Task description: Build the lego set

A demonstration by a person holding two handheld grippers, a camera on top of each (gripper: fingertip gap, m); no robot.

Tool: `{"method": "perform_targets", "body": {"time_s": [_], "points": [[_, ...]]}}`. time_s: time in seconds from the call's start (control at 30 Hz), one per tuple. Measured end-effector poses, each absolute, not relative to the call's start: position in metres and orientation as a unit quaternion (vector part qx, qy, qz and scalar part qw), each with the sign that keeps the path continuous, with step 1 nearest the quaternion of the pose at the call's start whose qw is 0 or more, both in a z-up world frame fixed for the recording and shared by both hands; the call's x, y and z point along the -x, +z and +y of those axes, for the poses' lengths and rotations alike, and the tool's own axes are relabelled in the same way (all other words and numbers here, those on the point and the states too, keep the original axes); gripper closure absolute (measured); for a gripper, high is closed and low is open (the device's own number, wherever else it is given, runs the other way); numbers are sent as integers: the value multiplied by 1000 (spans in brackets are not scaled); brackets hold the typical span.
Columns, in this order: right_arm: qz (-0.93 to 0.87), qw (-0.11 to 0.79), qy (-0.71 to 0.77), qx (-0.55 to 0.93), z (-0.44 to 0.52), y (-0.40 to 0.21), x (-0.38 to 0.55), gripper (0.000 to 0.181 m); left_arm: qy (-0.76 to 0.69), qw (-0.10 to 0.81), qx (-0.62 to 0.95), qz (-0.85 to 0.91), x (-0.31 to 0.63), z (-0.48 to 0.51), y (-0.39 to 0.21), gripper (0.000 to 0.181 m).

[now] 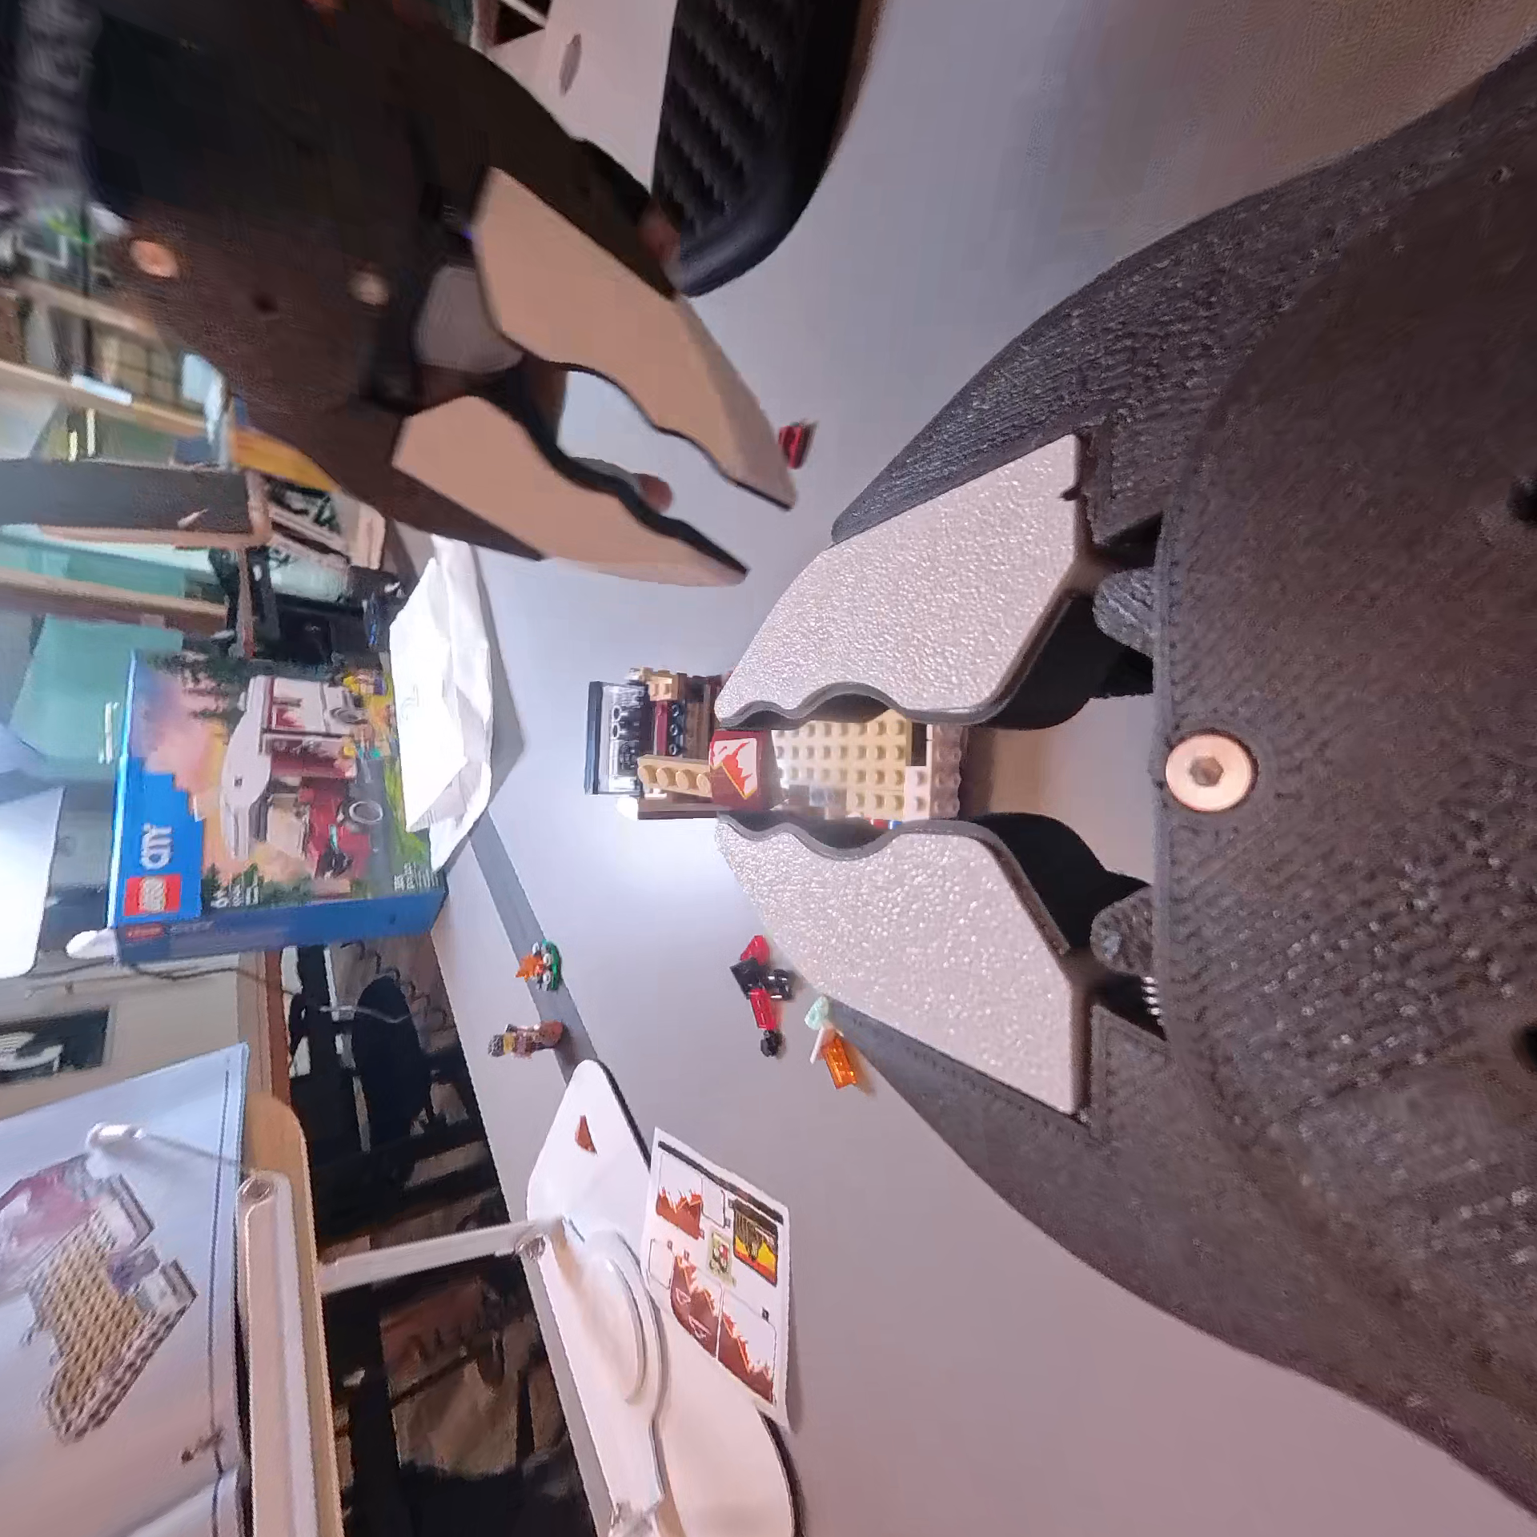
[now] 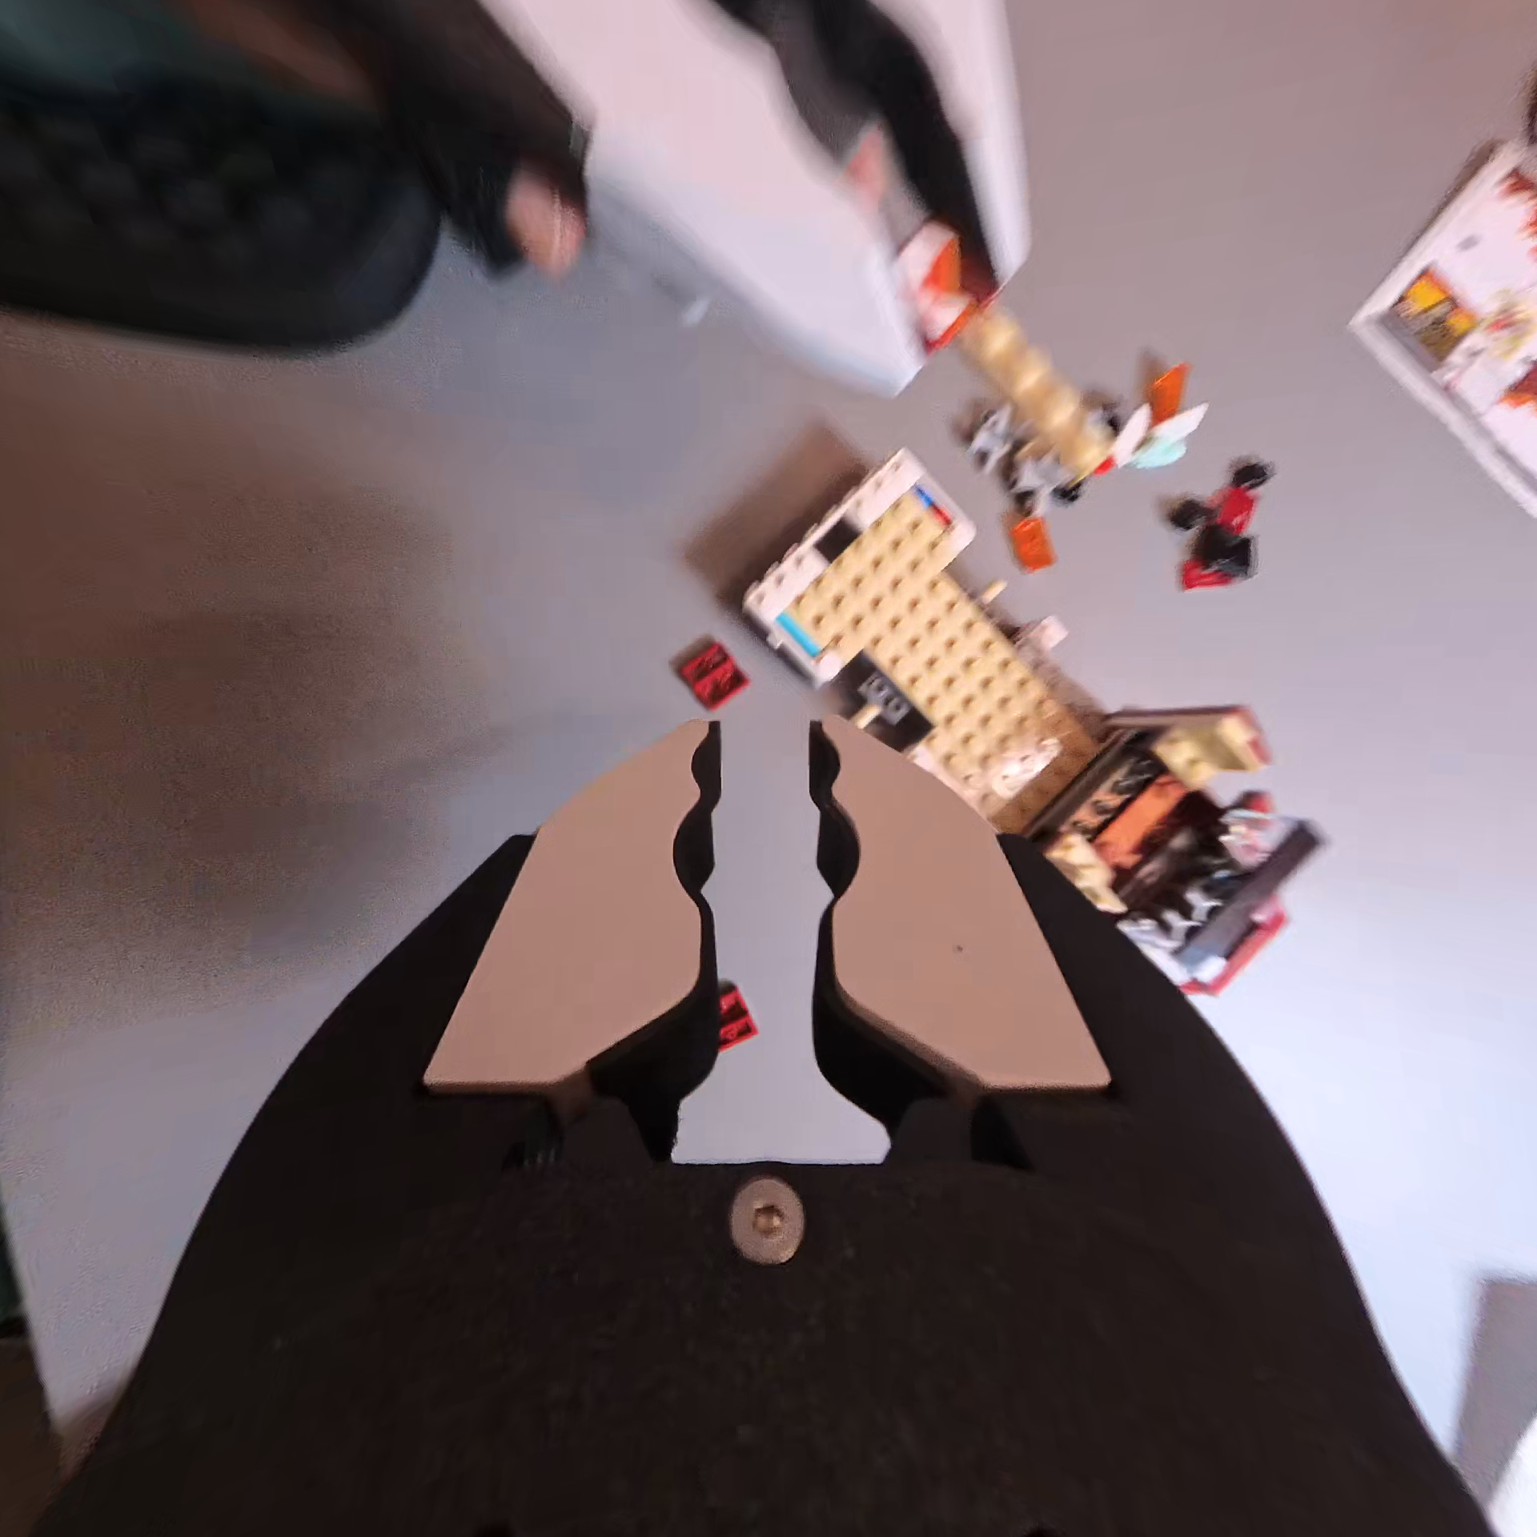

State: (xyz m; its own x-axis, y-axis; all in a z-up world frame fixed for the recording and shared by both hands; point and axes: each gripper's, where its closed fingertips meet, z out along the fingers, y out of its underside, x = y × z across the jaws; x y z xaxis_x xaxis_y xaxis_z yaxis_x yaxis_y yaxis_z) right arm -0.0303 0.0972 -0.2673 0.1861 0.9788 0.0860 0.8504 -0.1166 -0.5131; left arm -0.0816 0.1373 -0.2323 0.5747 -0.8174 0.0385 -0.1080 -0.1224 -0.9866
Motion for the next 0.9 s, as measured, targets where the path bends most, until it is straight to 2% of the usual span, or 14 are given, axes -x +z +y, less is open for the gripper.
{"method": "perform_targets", "body": {"time_s": [0.13,0.23,0.33,0.53,0.77,0.9], "points": [[-608,246,168,736,89,-302,22,157,-340,546,668,375,75,128,-237,163],[-544,327,245,733,103,-281,27,154,-374,537,644,396,66,114,-233,163],[-487,369,346,712,109,-249,30,154,-396,536,617,418,57,100,-228,163],[-486,351,444,666,92,-230,36,166,-424,528,584,448,46,82,-226,163],[-503,350,449,650,79,-239,33,173,-430,495,592,469,41,76,-238,162],[-505,352,429,661,82,-256,18,173,-379,455,651,475,43,87,-263,149]]}}
